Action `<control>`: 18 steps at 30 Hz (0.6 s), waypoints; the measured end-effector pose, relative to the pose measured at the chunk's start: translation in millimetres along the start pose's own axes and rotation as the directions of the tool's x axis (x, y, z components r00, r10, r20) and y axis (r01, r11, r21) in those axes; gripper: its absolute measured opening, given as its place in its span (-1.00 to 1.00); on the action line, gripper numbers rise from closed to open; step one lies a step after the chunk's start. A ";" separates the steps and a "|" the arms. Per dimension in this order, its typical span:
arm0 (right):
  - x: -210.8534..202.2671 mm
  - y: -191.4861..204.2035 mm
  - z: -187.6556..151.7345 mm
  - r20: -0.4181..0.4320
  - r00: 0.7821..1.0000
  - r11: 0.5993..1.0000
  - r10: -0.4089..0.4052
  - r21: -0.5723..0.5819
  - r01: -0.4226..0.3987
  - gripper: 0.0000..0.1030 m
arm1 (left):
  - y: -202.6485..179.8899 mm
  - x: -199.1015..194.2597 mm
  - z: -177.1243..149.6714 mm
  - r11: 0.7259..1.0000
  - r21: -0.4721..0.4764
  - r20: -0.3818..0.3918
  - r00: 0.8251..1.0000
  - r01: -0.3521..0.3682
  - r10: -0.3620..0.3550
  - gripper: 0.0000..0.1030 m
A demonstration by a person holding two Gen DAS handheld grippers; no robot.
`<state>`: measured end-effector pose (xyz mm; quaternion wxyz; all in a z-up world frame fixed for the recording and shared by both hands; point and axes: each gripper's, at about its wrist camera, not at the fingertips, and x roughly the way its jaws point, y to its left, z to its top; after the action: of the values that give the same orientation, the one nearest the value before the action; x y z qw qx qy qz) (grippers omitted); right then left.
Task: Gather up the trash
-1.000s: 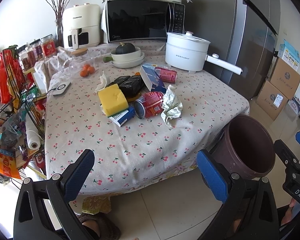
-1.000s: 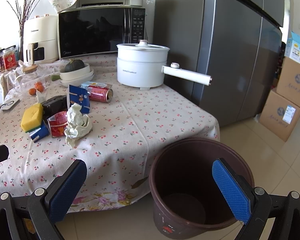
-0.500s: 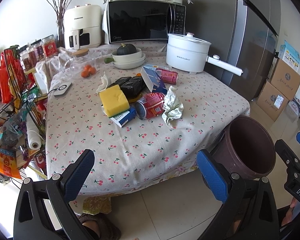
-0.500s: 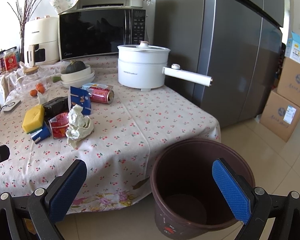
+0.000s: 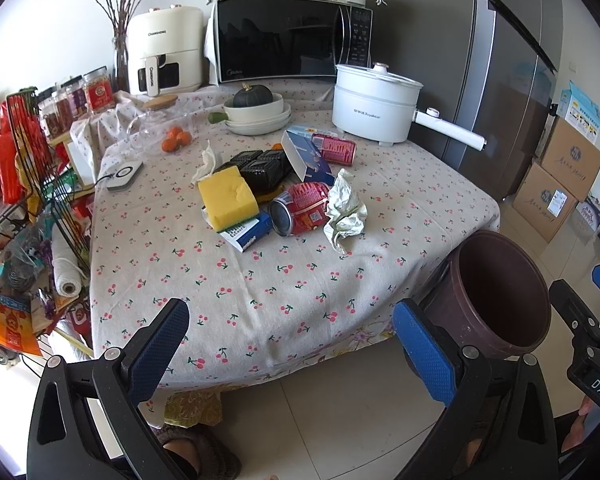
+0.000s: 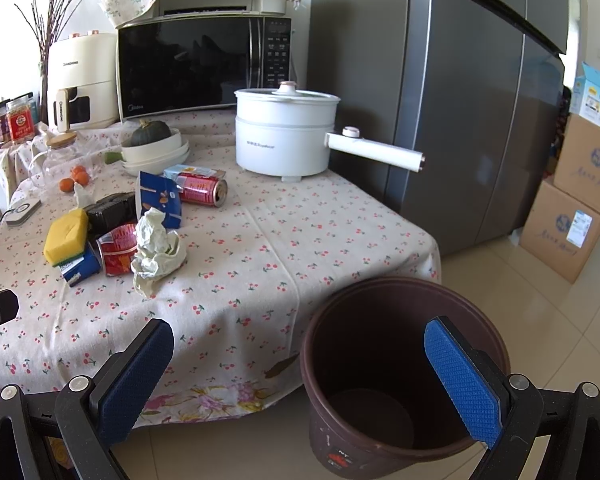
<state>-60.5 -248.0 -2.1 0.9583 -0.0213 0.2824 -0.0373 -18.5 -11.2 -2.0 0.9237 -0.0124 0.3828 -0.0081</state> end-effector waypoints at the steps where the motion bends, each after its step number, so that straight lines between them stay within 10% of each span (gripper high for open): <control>1: 0.1 -0.2 0.0 0.004 1.000 1.000 -0.001 -0.001 0.001 1.00 | 0.0 0.0 0.0 1.000 0.001 0.001 1.000 -0.001 0.001 1.00; 18: 0.2 0.1 -0.5 0.015 1.000 1.000 -0.003 -0.005 0.003 1.00 | 3.0 3.8 3.6 1.000 -0.005 -0.005 1.000 -0.006 0.006 1.00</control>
<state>-60.6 -247.9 -2.6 0.9604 -0.0244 0.2750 -0.0377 -13.3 -8.2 -2.2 0.9227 -0.0135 0.3852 -0.0046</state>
